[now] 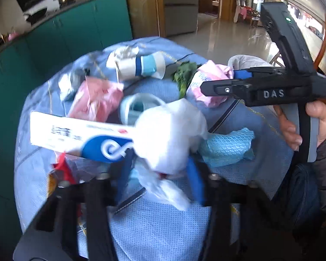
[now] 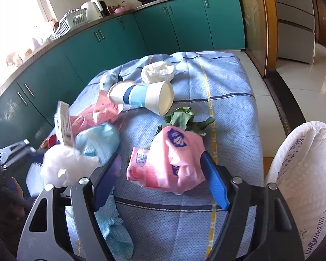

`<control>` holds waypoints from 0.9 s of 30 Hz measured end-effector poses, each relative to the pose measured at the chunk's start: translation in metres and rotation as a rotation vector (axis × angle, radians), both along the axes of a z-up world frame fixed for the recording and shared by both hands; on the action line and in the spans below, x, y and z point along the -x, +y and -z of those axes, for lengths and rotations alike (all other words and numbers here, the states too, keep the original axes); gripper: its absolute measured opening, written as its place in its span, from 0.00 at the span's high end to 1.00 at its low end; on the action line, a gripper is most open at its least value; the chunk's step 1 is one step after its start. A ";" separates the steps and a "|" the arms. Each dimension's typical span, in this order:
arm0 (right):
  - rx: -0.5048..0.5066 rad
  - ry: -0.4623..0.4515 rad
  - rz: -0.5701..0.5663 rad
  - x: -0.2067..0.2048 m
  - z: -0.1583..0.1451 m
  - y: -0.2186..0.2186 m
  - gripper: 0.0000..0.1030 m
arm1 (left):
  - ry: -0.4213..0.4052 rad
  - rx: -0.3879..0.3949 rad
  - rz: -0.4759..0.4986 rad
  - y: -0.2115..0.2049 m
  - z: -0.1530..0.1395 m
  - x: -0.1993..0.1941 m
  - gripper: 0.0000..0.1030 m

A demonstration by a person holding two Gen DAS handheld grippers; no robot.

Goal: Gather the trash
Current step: 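Reach the right tool to the pink plastic bag and close on it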

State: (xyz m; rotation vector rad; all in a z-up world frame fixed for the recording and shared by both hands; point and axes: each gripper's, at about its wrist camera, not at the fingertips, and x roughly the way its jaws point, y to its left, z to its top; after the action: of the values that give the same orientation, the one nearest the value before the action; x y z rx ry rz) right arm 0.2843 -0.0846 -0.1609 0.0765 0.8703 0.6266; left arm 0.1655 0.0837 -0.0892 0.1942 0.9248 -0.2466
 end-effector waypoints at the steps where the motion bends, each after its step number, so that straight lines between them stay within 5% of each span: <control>1: 0.011 -0.002 -0.003 0.000 0.001 0.002 0.27 | -0.008 0.005 -0.012 0.003 -0.002 -0.001 0.63; 16: 0.039 -0.052 -0.030 0.008 -0.008 0.011 0.27 | -0.214 0.174 -0.116 0.015 -0.049 -0.004 0.69; 18: 0.065 -0.060 -0.024 0.009 -0.008 0.014 0.44 | -0.231 0.197 -0.130 0.012 -0.052 -0.006 0.69; 20: 0.077 -0.067 -0.025 0.010 -0.008 0.014 0.51 | -0.224 0.204 -0.128 0.006 -0.051 -0.008 0.69; 21: 0.067 -0.072 -0.027 0.011 -0.009 0.012 0.63 | -0.213 0.193 -0.127 0.001 -0.049 -0.011 0.67; 24: 0.077 -0.076 -0.019 0.011 -0.011 0.007 0.63 | -0.209 0.149 -0.136 -0.009 -0.045 -0.016 0.40; 27: 0.081 -0.074 0.003 0.011 -0.011 -0.004 0.63 | -0.204 0.140 -0.139 -0.010 -0.043 -0.017 0.24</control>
State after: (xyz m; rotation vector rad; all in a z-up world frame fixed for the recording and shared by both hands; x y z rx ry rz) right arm 0.2730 -0.0885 -0.1496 -0.0183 0.8228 0.5874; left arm 0.1821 0.0735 -0.0458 0.0249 0.7125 -0.1587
